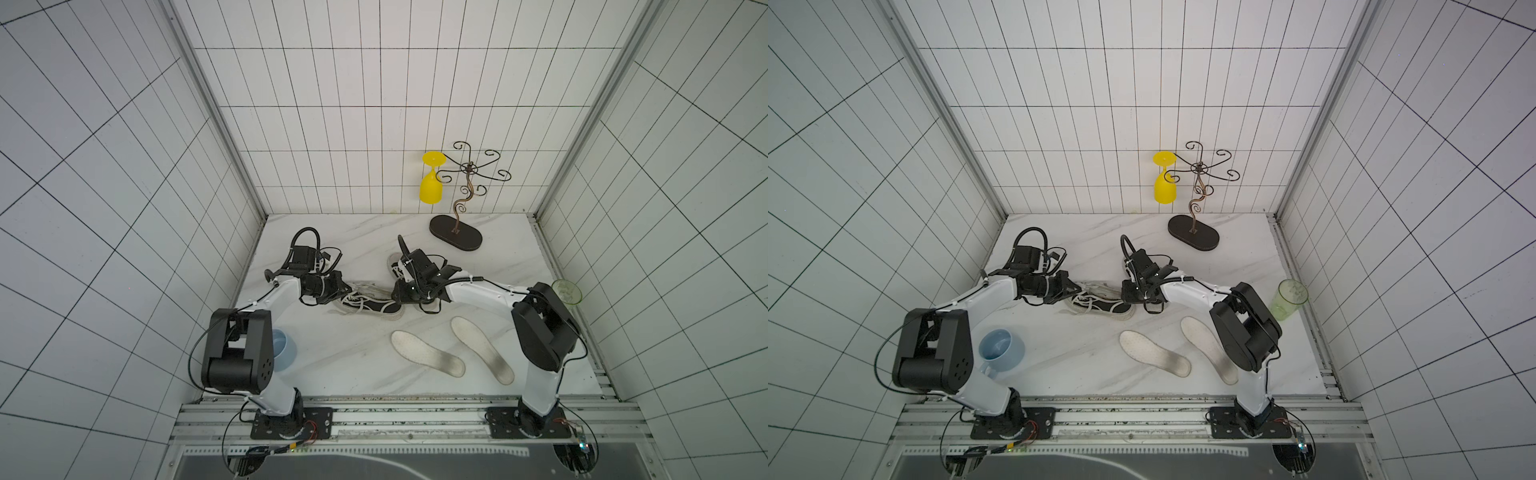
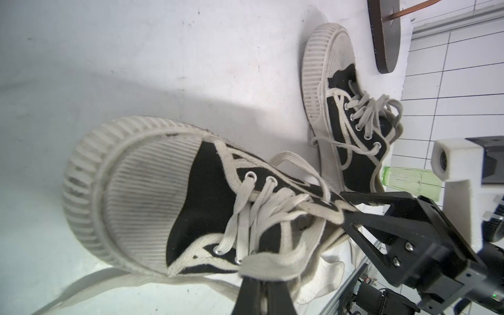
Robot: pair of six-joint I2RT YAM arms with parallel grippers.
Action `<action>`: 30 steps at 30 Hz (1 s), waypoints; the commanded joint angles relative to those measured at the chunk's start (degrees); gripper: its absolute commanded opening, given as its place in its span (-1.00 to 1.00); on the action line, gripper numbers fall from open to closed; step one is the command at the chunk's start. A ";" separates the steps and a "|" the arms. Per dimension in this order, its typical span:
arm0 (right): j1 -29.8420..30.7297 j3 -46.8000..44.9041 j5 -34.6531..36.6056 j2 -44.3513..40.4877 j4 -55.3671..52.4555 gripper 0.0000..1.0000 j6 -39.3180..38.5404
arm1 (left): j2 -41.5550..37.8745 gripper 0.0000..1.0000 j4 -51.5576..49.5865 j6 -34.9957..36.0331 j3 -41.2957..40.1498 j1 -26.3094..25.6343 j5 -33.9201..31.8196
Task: Insert the insole into the shoe
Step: Adjust the shoe at the center of the board, then pick up the insole from the center of the board.
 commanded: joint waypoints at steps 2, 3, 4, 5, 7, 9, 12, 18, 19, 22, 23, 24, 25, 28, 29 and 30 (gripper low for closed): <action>-0.05 3.59 -0.32 -0.87 -4.33 0.07 -1.67 | -0.75 -0.87 1.62 1.62 0.38 0.31 -8.09; -0.13 4.65 -0.36 -0.97 -4.86 0.08 -1.92 | -1.16 -0.82 1.53 1.35 0.94 0.26 -8.14; -0.12 5.71 -0.45 -1.15 -5.18 0.11 -2.15 | -1.47 -0.76 1.35 1.09 1.81 0.14 -8.18; -0.12 6.76 -0.82 -1.29 -5.40 0.13 -2.31 | -1.54 -0.70 0.68 1.08 3.09 -0.19 -8.10; -0.11 8.87 -1.55 -1.25 -6.23 0.18 -2.56 | -1.32 -0.57 -1.42 1.74 5.95 -0.90 -7.61; -0.10 10.82 -1.97 -1.07 -7.22 0.21 -3.02 | -0.88 -0.48 -4.12 2.76 8.65 -1.88 -7.65; -0.11 12.73 -2.50 -1.58 -8.82 0.25 -3.76 | -1.18 -0.42 -5.46 2.83 9.55 -2.79 -8.19; -2.49 8.59 -3.38 -8.24 -12.27 0.30 -5.17 | -6.77 -0.29 -9.24 2.22 9.54 -3.46 -11.41; -3.43 5.93 -3.90 -10.42 -12.41 0.29 -5.45 | -8.53 -0.24 -10.74 2.32 10.01 -3.89 -13.45; -5.39 -3.22 -4.70 -17.20 -12.53 0.27 -5.96 | -13.44 -0.12 -15.66 2.05 11.00 -6.76 -19.11; -5.77 -5.72 -4.72 -19.20 -12.84 0.27 -6.06 | -15.03 -0.09 -16.98 1.92 10.94 -8.46 -21.11; -6.06 -8.56 -4.70 -21.57 -13.20 0.27 -6.00 | -16.64 -0.07 -18.23 1.56 10.39 -11.63 -23.60; -6.25 -11.21 -4.64 -23.74 -13.40 0.27 -5.66 | -18.21 -0.05 -19.03 0.62 9.56 -14.77 -25.57; -7.05 -18.12 -3.89 -28.54 -13.41 0.28 -4.01 | -21.80 -0.04 -17.77 -6.13 4.99 -25.19 -28.83; -7.47 -19.69 -3.83 -29.54 -13.46 0.27 -3.70 | -22.55 -0.04 -16.78 -8.69 3.29 -28.82 -29.77; -7.88 -21.20 -3.59 -30.31 -13.38 0.27 -3.28 | -22.99 -0.04 -15.31 -11.47 1.17 -32.91 -31.31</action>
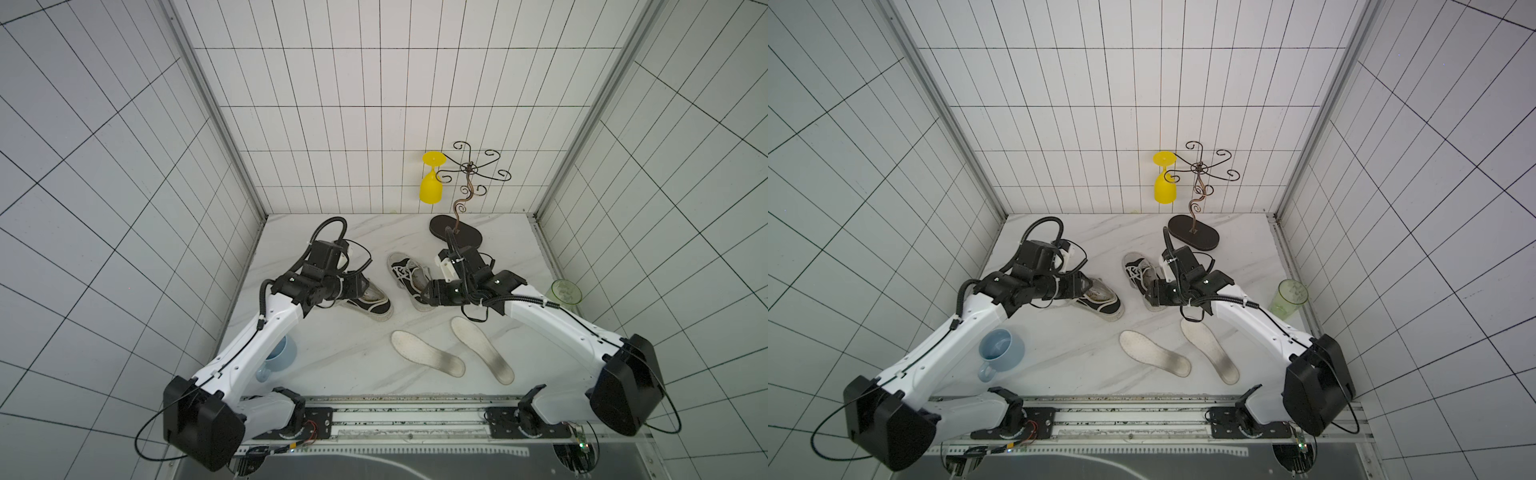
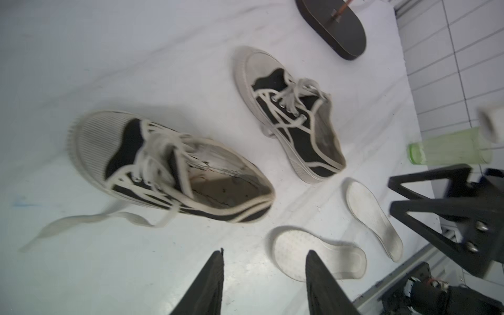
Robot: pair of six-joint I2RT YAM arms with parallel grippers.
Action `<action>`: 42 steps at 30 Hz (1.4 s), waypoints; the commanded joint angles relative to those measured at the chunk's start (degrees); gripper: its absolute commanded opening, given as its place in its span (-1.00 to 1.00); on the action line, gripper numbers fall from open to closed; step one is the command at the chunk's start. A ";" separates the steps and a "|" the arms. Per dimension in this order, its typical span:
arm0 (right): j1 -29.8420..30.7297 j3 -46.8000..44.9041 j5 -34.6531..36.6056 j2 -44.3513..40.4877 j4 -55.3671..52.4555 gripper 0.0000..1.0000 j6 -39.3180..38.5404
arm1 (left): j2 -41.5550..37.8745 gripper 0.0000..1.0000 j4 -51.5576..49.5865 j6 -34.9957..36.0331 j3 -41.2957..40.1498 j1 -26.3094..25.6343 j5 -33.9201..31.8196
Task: Insert the insole into the shoe
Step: Pick up the insole from the center of the board.
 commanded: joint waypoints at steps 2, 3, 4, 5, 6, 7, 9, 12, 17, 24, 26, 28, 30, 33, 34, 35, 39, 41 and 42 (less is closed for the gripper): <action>-1.47 -8.07 1.12 -2.38 -2.00 0.26 1.17 | -0.21 -0.04 1.94 -11.58 -7.93 -14.63 -9.40; -1.58 -8.79 1.03 -2.56 -1.91 0.25 1.26 | 0.55 -0.04 2.82 -12.97 -8.91 -17.37 -10.74; -1.67 -9.72 0.27 -2.78 -1.99 0.23 0.98 | 1.77 -0.04 3.99 -14.30 -9.80 -19.87 -11.85; -1.72 -10.50 -0.39 -2.91 -1.83 0.22 0.62 | 3.36 -0.02 5.36 -15.80 -10.55 -21.49 -12.74; -1.71 -11.55 -0.88 -3.29 -1.65 0.22 0.64 | 4.79 0.02 6.34 -17.25 -10.90 -22.54 -12.97; -1.64 -13.14 -1.69 -4.21 -0.81 0.22 0.60 | 6.41 0.05 8.03 -18.45 -11.40 -23.19 -12.81; -1.52 -16.41 -3.80 -6.93 1.72 0.22 0.78 | 8.81 0.08 9.95 -21.53 -12.33 -23.45 -13.60; -1.49 -20.28 -4.57 -8.86 3.30 0.19 1.51 | 12.18 0.08 13.78 -23.88 -13.49 -23.45 -13.70; -1.01 -23.88 -5.08 -10.29 5.90 0.16 3.31 | 16.81 0.05 19.61 -27.65 -14.30 -23.37 -14.39; 0.07 -23.37 -5.58 -9.43 6.36 0.11 3.89 | 21.81 -0.12 23.78 -25.97 -15.01 -23.54 -13.96; 0.45 -23.47 -5.93 -9.18 6.18 0.08 4.11 | 22.59 -0.18 25.40 -25.18 -15.71 -23.54 -14.00; 0.92 -23.75 -6.44 -8.84 5.54 0.06 4.37 | 23.43 -0.23 25.73 -25.05 -15.92 -23.54 -14.38; 1.72 -24.43 -7.63 -8.56 5.02 0.03 4.69 | 23.63 -0.29 26.48 -25.45 -16.66 -23.54 -14.50; 2.84 -24.56 -9.62 -8.21 2.95 -0.03 4.61 | 23.69 -0.33 26.52 -25.69 -17.11 -23.54 -14.80; 3.22 -24.31 -9.78 -8.21 2.38 -0.04 4.38 | 23.72 -0.33 26.46 -25.77 -17.11 -23.54 -14.77; 3.58 -24.29 -10.20 -8.21 2.32 -0.06 4.26 | 23.77 -0.34 26.50 -25.82 -17.12 -23.54 -14.79; 4.24 -25.48 -13.32 -4.80 6.23 -0.27 4.24 | 24.07 -0.36 26.47 -25.96 -17.18 -23.54 -14.60; 4.80 -25.95 -13.22 -2.47 7.99 -0.36 4.12 | 24.15 -0.37 26.43 -25.94 -17.21 -23.54 -14.47; 4.92 -26.35 -13.25 -1.41 9.15 -0.38 4.03 | 24.29 -0.37 26.60 -25.86 -17.21 -23.54 -14.25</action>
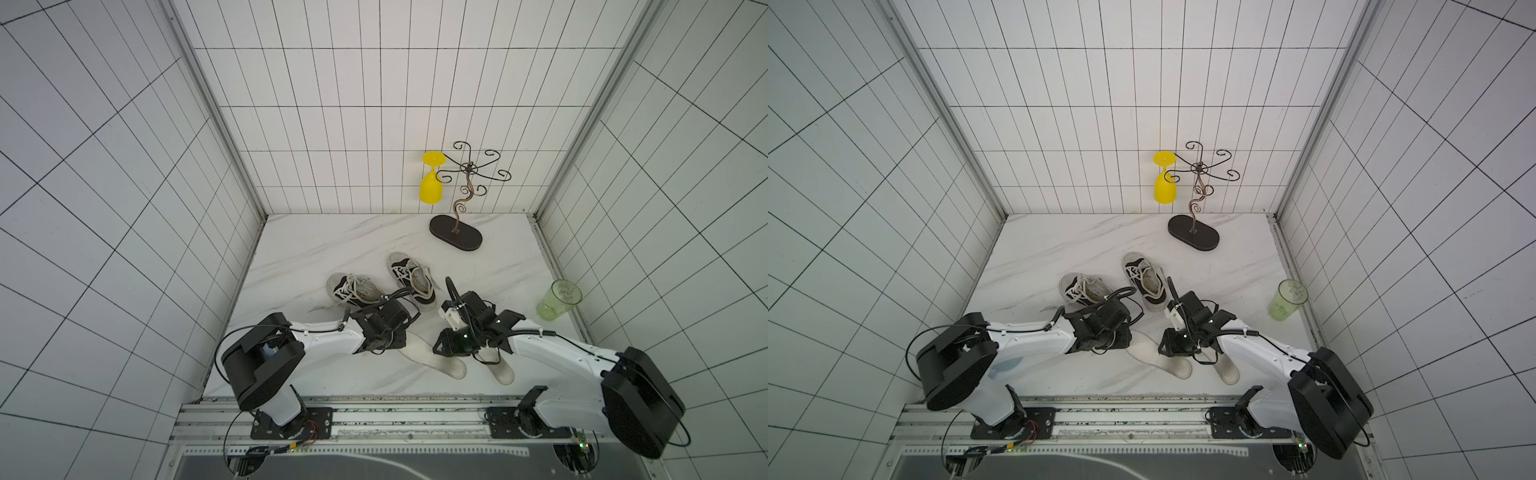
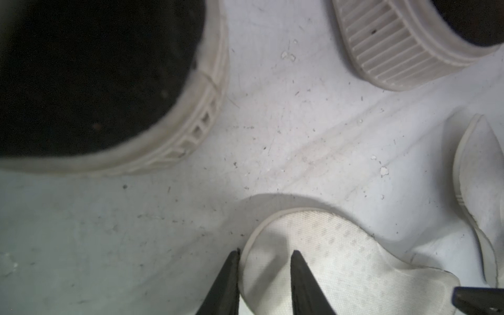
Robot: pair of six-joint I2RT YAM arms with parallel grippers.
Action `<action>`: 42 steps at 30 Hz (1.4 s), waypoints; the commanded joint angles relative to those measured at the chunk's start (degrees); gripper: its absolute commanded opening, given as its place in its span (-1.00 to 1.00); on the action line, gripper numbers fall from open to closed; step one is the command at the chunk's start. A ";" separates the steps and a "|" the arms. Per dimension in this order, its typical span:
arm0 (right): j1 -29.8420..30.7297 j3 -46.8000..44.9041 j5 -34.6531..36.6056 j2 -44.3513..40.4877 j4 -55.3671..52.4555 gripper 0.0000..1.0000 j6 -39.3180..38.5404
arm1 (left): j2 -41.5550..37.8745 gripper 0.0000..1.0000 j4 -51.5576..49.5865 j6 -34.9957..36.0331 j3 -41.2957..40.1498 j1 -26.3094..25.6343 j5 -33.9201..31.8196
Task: Insert the insole into the shoe
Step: Pick up the insole from the center of the board.
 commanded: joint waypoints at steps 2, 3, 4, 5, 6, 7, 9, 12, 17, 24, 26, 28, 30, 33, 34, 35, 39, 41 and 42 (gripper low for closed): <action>0.94 -3.84 -1.25 4.25 4.59 -0.40 0.03 | 1.96 -0.37 -0.16 -0.84 -1.23 -0.20 -0.48; 0.95 -4.01 -0.80 5.35 4.75 -0.41 -0.01 | 2.11 -0.37 0.23 -0.68 -1.18 -0.20 -0.12; 1.00 -3.98 -0.27 6.36 5.43 -0.43 -0.10 | 2.27 -0.37 0.58 -0.39 -1.31 -0.18 0.20; 0.95 -4.02 0.60 7.38 6.61 -0.44 -0.19 | 2.25 -0.34 1.24 0.45 -1.32 -0.20 0.96; 0.96 -4.26 1.34 8.19 7.07 -0.46 -0.19 | 2.20 -0.28 1.66 1.71 -1.25 -0.20 1.64; 0.95 -4.43 1.86 8.84 7.31 -0.47 -0.26 | 2.13 -0.21 1.62 2.58 -1.15 -0.20 2.01; 0.95 -4.87 3.29 9.86 7.37 -0.48 -0.53 | 1.88 -0.03 1.02 5.52 -1.07 0.18 3.00; 0.89 -5.47 5.55 10.43 6.50 -0.49 -1.35 | 1.51 -0.03 2.92 9.94 -2.63 2.15 7.66; 0.90 -5.86 8.26 11.06 6.49 -0.50 -2.71 | -0.81 -0.30 7.04 14.39 -5.26 5.45 16.00; 0.86 -4.79 9.10 11.05 7.96 -0.50 -3.32 | -1.39 -1.00 5.81 16.78 -4.02 5.72 16.51; 0.98 -3.93 9.14 9.60 7.49 -0.48 -3.55 | -2.36 -1.00 4.63 17.36 -2.82 5.91 15.87; 0.92 -2.25 9.77 7.46 6.23 -0.44 -4.24 | -4.41 -1.00 1.58 18.89 -0.19 6.45 15.20; 0.92 0.47 9.76 5.10 5.25 -0.36 -5.83 | -6.65 -1.00 -2.49 21.58 3.43 8.01 14.96; 0.62 6.69 10.14 2.92 0.48 -0.09 -9.09 | -8.40 -1.00 -10.39 28.66 10.16 10.66 16.21; 0.50 8.99 10.22 2.55 -0.94 0.04 -10.29 | -8.58 -1.00 -12.55 31.83 12.03 11.32 17.56; 0.35 11.40 10.97 2.25 -2.17 0.18 -11.51 | -8.51 -1.00 -15.48 35.38 14.39 11.82 18.73; -2.38 16.99 10.47 0.86 -3.35 0.37 -15.69 | -9.10 -1.00 -21.75 45.88 19.70 12.53 21.12; -3.75 17.75 9.42 -0.10 -2.27 0.39 -18.00 | -9.64 -1.00 -22.09 47.62 21.29 13.83 24.41; -4.04 17.89 8.93 -0.56 -1.61 0.39 -19.01 | -9.79 -1.00 -22.03 48.39 22.06 14.44 26.10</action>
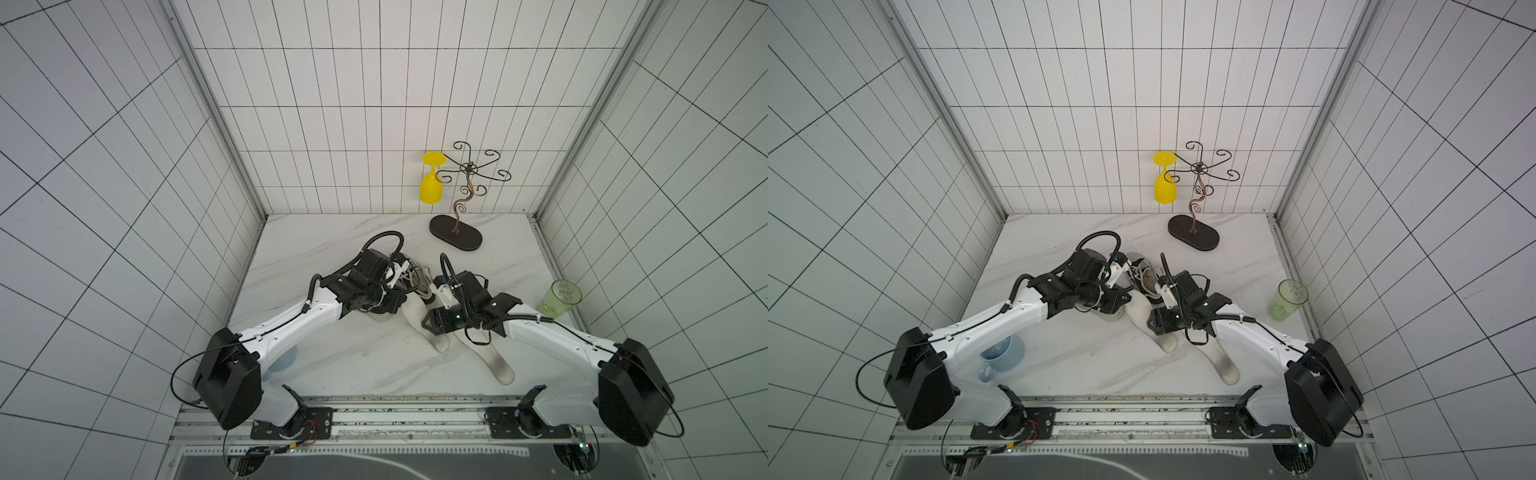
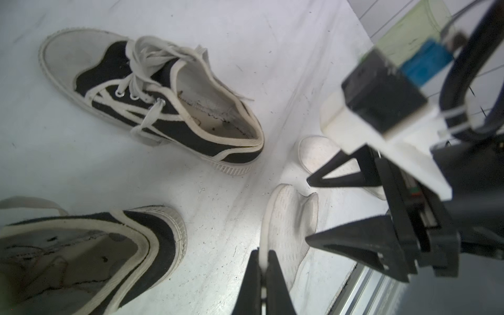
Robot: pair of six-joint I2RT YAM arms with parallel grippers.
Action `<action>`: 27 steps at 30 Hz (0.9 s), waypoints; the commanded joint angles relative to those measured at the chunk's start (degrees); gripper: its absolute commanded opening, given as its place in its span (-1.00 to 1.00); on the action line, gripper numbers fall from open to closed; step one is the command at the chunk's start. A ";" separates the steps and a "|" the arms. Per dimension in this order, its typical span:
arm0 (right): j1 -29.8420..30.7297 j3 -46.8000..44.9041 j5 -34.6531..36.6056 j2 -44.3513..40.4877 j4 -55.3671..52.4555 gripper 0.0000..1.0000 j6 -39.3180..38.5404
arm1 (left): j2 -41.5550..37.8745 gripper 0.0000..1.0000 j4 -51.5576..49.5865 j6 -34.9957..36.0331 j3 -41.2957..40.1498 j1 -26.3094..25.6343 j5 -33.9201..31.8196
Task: Insert the insole into the shoe
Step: Pick up the insole from the center of the board.
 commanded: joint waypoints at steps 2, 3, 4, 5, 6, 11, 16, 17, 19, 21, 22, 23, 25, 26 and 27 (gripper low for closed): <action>-1.69 5.21 -1.94 -2.43 -0.44 0.39 -7.11 | -0.54 -1.00 -5.48 9.50 3.31 2.07 7.39; -1.74 5.41 -3.29 -2.57 0.09 0.39 -7.69 | -0.11 -1.00 -6.04 9.91 4.03 2.28 7.53; -1.74 5.43 -4.67 -2.54 0.54 0.38 -8.33 | 0.28 -1.00 -6.83 10.42 4.60 2.39 7.64; -1.79 5.54 -5.64 -2.26 0.59 0.38 -8.66 | 0.66 -1.00 -7.70 10.84 4.95 2.56 8.08; -1.74 5.49 -6.60 -1.89 0.68 0.36 -9.00 | 0.64 -1.00 -7.53 10.91 4.82 2.69 8.25; -1.90 2.92 -11.67 -1.35 2.44 0.28 -9.35 | -0.99 -1.00 -4.09 9.28 2.39 3.93 11.33; -1.82 1.19 -16.44 -1.28 7.55 -0.27 -6.75 | -1.57 -1.00 -3.53 8.87 2.08 4.79 12.19; -1.90 1.47 -18.22 -0.77 7.94 -0.42 -6.37 | -1.72 -1.00 -3.18 8.46 1.78 5.13 11.93; -1.91 1.68 -20.98 0.10 8.93 -0.59 -5.19 | -2.25 -1.00 -1.25 6.80 0.70 5.96 11.81; -1.84 1.84 -22.89 1.25 8.97 -0.65 -4.73 | -3.10 -1.00 1.44 4.78 -0.67 6.99 12.65; -1.85 1.86 -23.40 1.67 8.97 -0.68 -4.71 | -3.42 -1.00 2.44 4.10 -1.11 7.32 13.36; -1.91 1.69 -23.73 1.90 8.97 -0.71 -4.88 | -3.82 -1.00 3.39 3.50 -1.46 7.41 13.81; -1.91 1.45 -24.22 2.25 9.31 -0.62 -5.20 | -4.20 -1.00 4.35 2.93 -1.88 7.50 14.74; -1.90 1.50 -24.27 2.39 9.39 -0.50 -5.25 | -4.21 -1.00 4.39 2.94 -1.89 7.52 15.34; -1.91 1.31 -24.60 2.48 9.75 -0.42 -5.25 | -4.17 -1.00 4.21 3.16 -1.70 7.58 16.17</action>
